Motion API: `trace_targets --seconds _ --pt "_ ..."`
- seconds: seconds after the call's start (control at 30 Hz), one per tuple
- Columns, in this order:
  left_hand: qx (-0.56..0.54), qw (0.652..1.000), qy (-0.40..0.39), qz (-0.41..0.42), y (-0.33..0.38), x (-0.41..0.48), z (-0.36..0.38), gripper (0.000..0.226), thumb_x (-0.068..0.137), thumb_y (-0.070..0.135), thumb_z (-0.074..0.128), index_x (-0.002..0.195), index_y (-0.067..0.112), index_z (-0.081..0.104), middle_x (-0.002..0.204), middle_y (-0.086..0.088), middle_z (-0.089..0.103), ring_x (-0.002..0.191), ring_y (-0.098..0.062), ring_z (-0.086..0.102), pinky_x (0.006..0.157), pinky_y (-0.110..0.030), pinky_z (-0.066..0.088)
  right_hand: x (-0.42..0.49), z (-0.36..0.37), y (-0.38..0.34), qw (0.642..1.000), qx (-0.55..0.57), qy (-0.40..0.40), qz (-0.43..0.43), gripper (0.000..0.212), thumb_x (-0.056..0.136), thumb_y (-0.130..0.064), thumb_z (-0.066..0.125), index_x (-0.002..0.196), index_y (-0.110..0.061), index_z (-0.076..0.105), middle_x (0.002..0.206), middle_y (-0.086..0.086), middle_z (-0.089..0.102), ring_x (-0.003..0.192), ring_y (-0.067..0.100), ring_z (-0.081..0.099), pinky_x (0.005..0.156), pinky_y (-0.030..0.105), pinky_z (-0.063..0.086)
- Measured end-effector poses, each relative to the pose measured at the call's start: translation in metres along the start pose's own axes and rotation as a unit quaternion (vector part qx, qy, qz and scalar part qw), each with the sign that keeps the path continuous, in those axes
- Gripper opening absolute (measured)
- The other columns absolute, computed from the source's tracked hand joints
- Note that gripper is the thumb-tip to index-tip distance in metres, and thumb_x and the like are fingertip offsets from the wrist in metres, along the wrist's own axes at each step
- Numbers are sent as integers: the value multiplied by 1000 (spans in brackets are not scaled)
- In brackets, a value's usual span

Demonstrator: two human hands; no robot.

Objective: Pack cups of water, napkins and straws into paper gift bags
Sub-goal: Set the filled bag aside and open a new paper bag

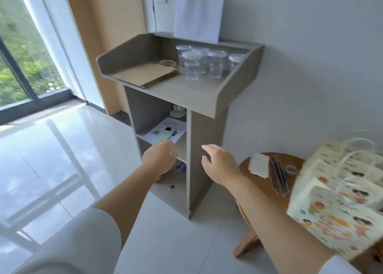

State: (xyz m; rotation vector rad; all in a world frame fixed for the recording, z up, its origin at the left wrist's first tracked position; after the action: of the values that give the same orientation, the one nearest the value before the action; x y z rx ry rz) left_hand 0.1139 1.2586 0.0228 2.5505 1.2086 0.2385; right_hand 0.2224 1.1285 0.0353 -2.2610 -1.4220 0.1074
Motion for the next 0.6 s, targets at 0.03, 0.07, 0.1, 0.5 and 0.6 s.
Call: trace_targets --seconds 0.03,0.07,0.1,0.5,0.6 --pt "-5 1000 4 1 -9 9 -9 41 97 28 41 137 20 46 136 -2 52 121 -24 50 97 -35 43 13 2 -11 1000 1 0 -5 43 96 -17 41 139 -11 44 142 5 46 129 21 41 104 29 32" --pt "-13 1000 11 3 -17 19 -16 42 97 30 42 137 19 46 136 -2 52 122 -24 50 100 -36 43 27 4 -20 1000 1 -1 -10 43 96 -17 41 139 -10 44 142 5 46 129 21 41 104 29 32" --pt "-21 1000 20 5 -23 31 -23 41 97 30 43 135 18 48 135 -4 53 120 -24 51 99 -37 44 41 5 -28 1000 1 -2 -14 43 97 -17 41 139 -10 43 142 5 46 129 21 40 103 29 32" --pt "-49 996 78 3 -72 198 -62 40 96 36 47 133 18 51 127 -2 57 112 -23 56 90 -38 49 235 25 -71 997 26 37 -60 42 96 -16 42 137 -8 46 138 9 50 123 26 48 99 33 39" --pt "-47 994 98 -8 -86 251 -77 39 96 38 47 129 18 54 128 -4 57 115 -26 53 93 -42 47 291 30 -73 998 37 25 -54 43 96 -17 42 138 -8 44 140 9 48 126 25 45 101 33 38"
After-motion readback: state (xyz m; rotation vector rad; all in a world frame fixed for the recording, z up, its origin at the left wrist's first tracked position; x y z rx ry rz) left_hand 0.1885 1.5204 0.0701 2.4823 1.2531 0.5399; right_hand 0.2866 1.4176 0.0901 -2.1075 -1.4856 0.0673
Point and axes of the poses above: each hand's wrist, its own x-axis towards the middle knuckle, its own z-axis out of the palm, y = z × x, the point moved 8 cm from there along x, towards the middle knuckle
